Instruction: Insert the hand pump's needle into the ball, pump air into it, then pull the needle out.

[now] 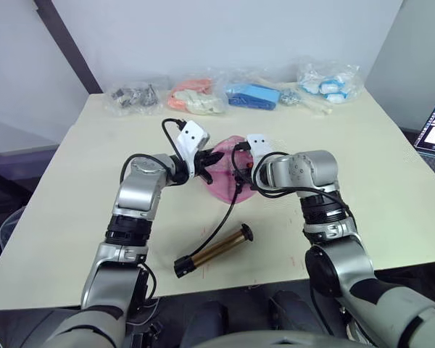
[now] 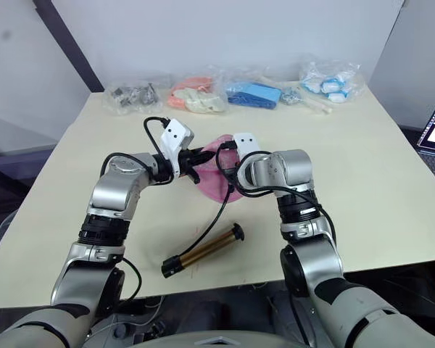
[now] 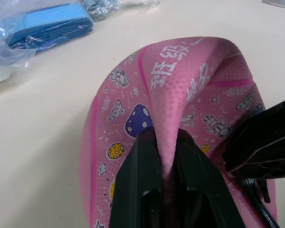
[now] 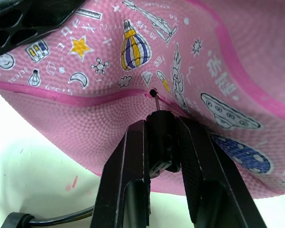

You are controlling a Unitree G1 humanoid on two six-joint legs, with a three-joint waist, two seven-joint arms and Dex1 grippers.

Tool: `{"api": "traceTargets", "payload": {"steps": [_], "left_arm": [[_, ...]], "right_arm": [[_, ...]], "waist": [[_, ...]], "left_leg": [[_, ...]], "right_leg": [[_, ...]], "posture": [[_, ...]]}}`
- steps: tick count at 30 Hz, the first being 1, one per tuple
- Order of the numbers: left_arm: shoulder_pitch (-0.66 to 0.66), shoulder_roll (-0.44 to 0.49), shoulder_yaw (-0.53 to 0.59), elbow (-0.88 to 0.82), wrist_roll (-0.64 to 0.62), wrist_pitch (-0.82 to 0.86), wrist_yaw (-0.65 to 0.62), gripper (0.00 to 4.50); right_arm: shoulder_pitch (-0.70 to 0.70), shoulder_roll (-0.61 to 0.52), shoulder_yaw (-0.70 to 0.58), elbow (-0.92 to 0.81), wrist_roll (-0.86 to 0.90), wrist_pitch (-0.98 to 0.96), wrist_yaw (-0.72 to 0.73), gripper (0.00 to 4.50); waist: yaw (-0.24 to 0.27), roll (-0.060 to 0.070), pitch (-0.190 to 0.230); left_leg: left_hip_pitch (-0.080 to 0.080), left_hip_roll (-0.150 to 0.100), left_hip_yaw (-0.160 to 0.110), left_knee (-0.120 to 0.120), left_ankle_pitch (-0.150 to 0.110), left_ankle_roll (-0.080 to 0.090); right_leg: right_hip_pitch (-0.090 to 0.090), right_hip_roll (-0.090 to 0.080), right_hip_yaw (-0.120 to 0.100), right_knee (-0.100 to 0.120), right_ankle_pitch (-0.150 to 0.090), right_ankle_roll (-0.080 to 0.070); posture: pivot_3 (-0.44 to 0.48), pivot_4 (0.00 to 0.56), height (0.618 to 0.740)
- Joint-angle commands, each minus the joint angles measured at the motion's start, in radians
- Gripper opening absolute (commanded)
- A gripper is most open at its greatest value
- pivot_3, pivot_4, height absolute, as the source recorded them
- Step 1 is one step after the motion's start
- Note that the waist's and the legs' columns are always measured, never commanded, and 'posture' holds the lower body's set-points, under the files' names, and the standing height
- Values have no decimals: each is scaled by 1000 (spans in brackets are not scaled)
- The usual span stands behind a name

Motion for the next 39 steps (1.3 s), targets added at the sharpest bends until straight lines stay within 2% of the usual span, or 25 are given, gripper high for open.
{"api": "traceTargets", "payload": {"steps": [1, 20, 24, 30, 32, 39], "left_arm": [[64, -62, -151, -18, -43, 68, -83, 6], [81, -58, -152, -62, -49, 108, -73, 6], [63, -57, -140, -31, -39, 90, -67, 6], [38, -47, -127, 18, -23, 43, -69, 6], [35, -44, -127, 26, -18, 31, -73, 6], [16, -30, -136, 66, 1, -65, -103, 6]], "right_arm": [[-56, 58, 21, 45, -8, -169, 6, 310], [-76, 67, 55, 140, -40, -236, 68, 310], [-38, 30, 74, 80, -37, -197, 104, 310], [50, -81, 133, -127, -12, -108, 190, 310], [62, -98, 140, -159, -7, -94, 195, 310], [84, -142, 157, -230, 11, -31, 211, 310]], "waist": [[-1, 0, 0], [-5, 3, -2], [-5, 3, -2], [7, 8, 2], [14, 12, 7], [34, 12, 16]], "left_leg": [[0, 0, 0, 0, 0, 0], [2, 6, -7, -4, -1, -1], [2, 7, -6, -4, -1, -2], [-1, 7, -7, -4, -1, -4], [-2, 6, -7, -4, 0, -4], [-9, 3, -12, -4, 3, -9]], "right_leg": [[0, 0, 0, 0, 0, 0], [0, 8, 3, -9, 5, -7], [0, 10, 3, -10, 5, -8], [-1, 10, 0, -11, 5, -7], [-1, 10, 0, -11, 5, -7], [-6, 4, -4, -11, 5, -7]], "posture": [[0, 150, 740], [0, 150, 740], [0, 150, 740], [0, 150, 740], [0, 150, 740], [0, 150, 740]]}}
